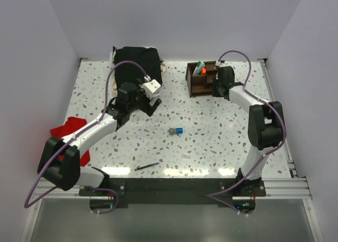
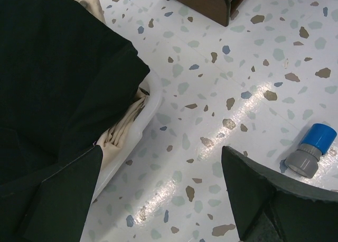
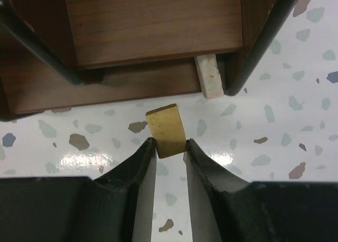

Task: Sort the stationery into containers
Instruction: Place the stationery in the storage box, then move the pen to the center of the board.

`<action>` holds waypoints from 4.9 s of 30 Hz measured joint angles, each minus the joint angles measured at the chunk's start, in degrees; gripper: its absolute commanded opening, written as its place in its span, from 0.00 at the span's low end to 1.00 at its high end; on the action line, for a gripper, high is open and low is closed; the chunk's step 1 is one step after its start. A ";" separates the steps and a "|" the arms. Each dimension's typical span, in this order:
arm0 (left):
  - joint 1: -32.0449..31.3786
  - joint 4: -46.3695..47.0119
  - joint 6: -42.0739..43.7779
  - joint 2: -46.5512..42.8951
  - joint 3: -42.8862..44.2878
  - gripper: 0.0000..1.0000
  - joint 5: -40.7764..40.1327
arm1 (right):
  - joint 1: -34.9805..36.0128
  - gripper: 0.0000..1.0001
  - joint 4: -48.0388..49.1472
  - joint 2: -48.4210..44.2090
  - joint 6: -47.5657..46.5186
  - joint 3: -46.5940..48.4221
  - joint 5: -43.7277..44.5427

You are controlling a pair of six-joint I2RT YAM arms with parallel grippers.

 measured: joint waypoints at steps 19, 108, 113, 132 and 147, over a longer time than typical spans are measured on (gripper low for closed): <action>0.00 0.00 -0.39 0.46 0.76 1.00 0.04 | 0.00 0.00 2.23 5.99 2.08 6.25 2.12; -2.36 -46.10 17.16 -7.82 -0.70 1.00 13.31 | 21.90 0.57 -25.66 -38.69 -65.94 -31.80 -40.70; -2.91 -43.54 6.32 -2.78 2.01 1.00 10.99 | 23.71 0.59 -26.12 -37.79 -64.32 -31.67 -37.62; 9.49 -38.40 -17.05 0.04 1.38 0.99 30.77 | 26.08 0.53 -25.07 -36.41 -52.11 -28.48 -33.73; -8.55 -40.28 -4.31 -1.07 2.73 0.88 0.28 | 40.00 0.54 -12.15 -40.87 -35.58 -34.75 -25.03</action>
